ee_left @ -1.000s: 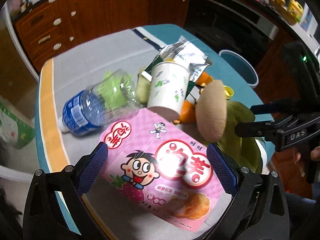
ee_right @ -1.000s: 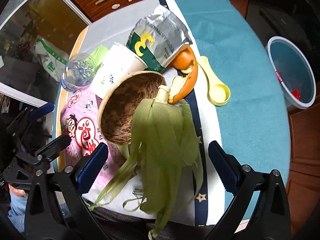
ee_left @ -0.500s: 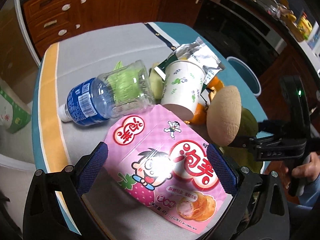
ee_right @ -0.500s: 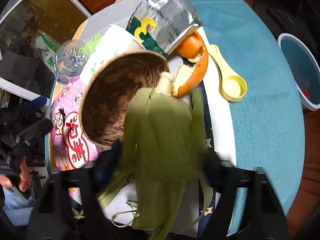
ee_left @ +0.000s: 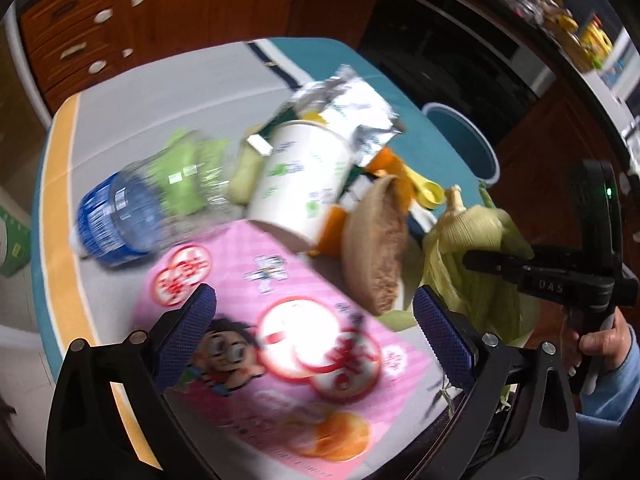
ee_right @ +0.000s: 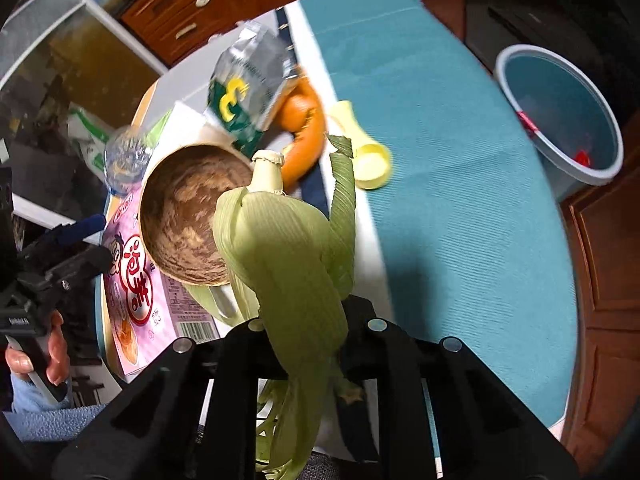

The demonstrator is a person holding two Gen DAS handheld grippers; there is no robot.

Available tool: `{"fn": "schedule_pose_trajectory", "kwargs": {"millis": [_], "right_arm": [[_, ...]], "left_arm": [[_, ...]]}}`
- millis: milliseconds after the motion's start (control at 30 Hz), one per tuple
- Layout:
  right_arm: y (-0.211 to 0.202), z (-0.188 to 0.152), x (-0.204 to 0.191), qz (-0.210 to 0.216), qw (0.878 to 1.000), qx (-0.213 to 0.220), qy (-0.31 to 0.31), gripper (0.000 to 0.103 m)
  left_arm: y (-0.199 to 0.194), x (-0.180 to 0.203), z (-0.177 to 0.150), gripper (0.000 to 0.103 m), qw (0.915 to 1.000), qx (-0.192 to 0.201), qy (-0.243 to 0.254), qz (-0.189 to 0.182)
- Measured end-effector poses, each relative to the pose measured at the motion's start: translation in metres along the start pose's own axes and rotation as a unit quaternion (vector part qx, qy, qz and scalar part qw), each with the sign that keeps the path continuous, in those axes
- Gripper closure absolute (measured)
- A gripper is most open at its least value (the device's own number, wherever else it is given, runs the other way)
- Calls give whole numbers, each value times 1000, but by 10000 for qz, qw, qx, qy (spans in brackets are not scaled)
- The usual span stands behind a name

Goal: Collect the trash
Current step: 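Grasp the corn husks with the right tool while the left tool grasps the coconut shell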

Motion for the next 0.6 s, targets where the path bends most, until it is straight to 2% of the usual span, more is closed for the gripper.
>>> {"fn": "schedule_pose_trajectory", "kwargs": {"millis": [67, 200, 267, 467, 567, 600], "right_arm": [[-5, -1, 4, 43, 9999, 49, 100, 88], [-11, -1, 12, 120, 9996, 106, 239, 88], [-15, -5, 18, 133, 9995, 114, 272, 88], [-20, -6, 26, 179, 9989, 180, 396, 88], [-23, -7, 30, 208, 9985, 207, 458, 88], [-22, -6, 30, 216, 9984, 217, 479, 88]], "left_arm": [[6, 15, 2, 4, 9997, -34, 251, 38], [24, 35, 5, 4, 9965, -59, 748, 374], [31, 36, 4, 4, 9962, -121, 723, 466], [41, 34, 5, 5, 9979, -165, 496, 386], [47, 38, 3, 18, 9972, -253, 549, 443], [47, 41, 3, 25, 9965, -210, 623, 516]]}}
Point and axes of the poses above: each gripper's, at about its wrist camera, not at the fingertips, and y roughly the way its jaws point, x to its right, z to its top, the point moved 1 cm from there along y, roughly the way its jaws point, and after that the axes turned 13 degrees about x, right-handed, at the moved point
